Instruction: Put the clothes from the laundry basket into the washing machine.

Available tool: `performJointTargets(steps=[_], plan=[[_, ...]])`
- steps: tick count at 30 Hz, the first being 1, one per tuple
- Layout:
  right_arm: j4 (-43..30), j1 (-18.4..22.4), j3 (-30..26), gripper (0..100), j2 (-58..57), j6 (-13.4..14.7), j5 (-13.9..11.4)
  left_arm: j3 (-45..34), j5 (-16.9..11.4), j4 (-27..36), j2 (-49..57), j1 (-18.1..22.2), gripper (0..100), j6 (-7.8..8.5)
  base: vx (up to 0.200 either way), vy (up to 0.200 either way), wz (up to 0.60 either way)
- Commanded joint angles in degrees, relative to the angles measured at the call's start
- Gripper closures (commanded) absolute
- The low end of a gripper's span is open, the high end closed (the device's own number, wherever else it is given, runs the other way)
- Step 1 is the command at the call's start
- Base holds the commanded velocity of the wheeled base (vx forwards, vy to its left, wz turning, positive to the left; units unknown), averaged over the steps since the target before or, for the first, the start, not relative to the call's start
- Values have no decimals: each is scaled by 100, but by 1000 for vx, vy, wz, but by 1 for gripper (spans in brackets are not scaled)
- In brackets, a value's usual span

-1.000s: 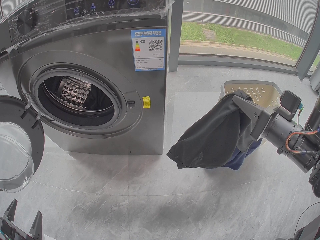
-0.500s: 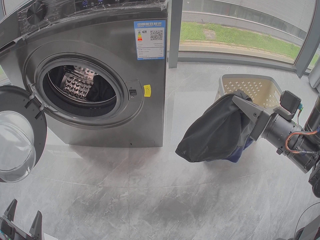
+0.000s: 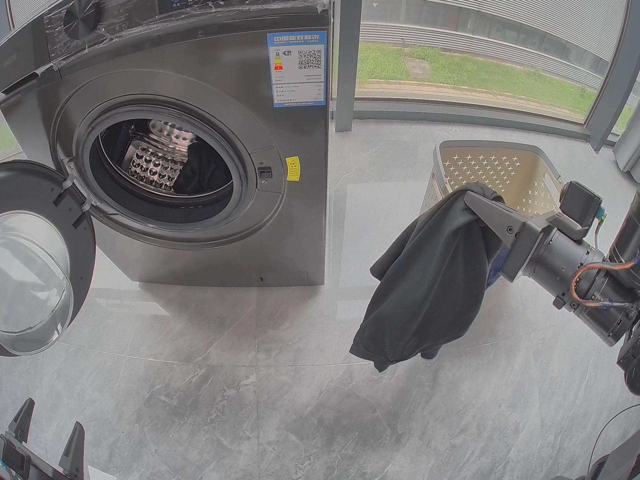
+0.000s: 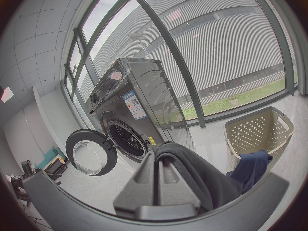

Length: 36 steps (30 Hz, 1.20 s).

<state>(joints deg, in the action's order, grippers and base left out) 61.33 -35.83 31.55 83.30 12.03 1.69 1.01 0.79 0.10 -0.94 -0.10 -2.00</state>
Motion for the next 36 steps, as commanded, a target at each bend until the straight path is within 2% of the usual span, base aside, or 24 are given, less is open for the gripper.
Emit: performJointTargets(steps=[1, 15, 21, 24, 33, 36], plan=[[2, -3, 0, 100, 2, 1, 6, -92, 9, -1, 50, 1, 0, -2, 0, 200, 0], [2, 6, 0, 100, -33, 1, 6, -92, 9, -1, 50, 1, 0, -11, 0, 200, 0], [2, 23, -8, 100, -42, 10, 6, -92, 9, -1, 50, 1, 0, -20, 0, 0, 0], [2, 50, 0, 100, -42, 10, 6, -92, 9, -1, 50, 1, 0, -20, -200, 0, 0], [2, 67, -17, 100, -24, 10, 6, -92, 9, -1, 50, 1, 0, -20, 0, 0, 0], [2, 67, -8, 100, 2, 10, 6, -92, 9, -1, 50, 1, 0, -20, 0, 200, 0]])
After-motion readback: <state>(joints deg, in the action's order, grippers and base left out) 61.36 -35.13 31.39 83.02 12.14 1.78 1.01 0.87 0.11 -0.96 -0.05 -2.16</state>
